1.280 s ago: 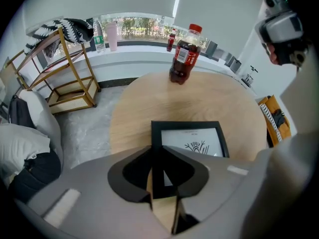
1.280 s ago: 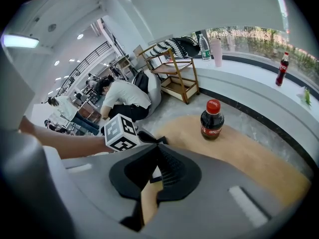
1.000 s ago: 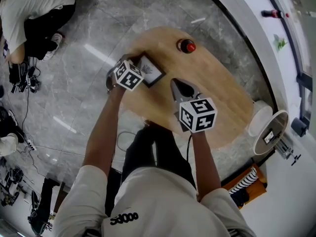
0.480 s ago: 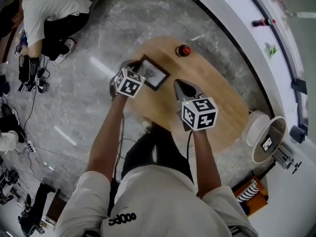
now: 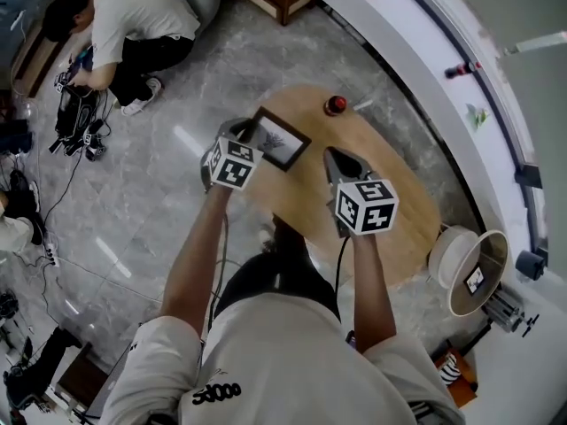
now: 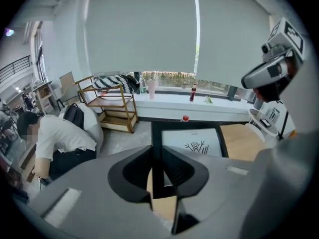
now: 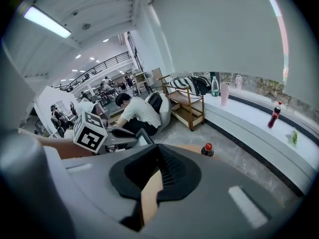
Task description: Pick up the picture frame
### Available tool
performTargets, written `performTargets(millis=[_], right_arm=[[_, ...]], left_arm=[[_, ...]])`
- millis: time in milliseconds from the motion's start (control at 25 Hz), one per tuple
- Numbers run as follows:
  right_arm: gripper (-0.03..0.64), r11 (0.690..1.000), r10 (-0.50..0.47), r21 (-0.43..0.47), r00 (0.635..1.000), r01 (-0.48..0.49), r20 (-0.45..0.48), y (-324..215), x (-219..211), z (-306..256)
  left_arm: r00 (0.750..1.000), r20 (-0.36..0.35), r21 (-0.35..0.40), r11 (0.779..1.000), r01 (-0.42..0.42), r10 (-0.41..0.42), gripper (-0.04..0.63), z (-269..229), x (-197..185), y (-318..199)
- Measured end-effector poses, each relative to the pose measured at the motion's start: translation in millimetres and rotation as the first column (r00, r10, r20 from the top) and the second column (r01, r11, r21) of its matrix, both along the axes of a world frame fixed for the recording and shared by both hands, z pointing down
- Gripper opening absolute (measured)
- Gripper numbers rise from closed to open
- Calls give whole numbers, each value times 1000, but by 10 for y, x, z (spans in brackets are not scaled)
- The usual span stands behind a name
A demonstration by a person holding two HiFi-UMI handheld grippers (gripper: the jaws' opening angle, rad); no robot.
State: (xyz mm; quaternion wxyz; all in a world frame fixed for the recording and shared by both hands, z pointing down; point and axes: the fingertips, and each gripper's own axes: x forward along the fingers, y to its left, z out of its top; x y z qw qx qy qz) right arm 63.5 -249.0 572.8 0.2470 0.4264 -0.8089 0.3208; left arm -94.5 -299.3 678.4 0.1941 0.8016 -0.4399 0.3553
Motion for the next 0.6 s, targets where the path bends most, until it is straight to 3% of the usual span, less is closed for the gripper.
performTargets(millis=[240, 600], right_arm=[[3, 994, -51, 97, 999, 51, -2, 268, -169, -519], [3, 958, -159, 234, 986, 165, -46, 775, -435, -1197]], left_arm=[[998, -29, 81, 995, 62, -60, 72, -615, -194, 395], [984, -81, 204, 964, 171, -158, 72, -1419, -542, 1046]])
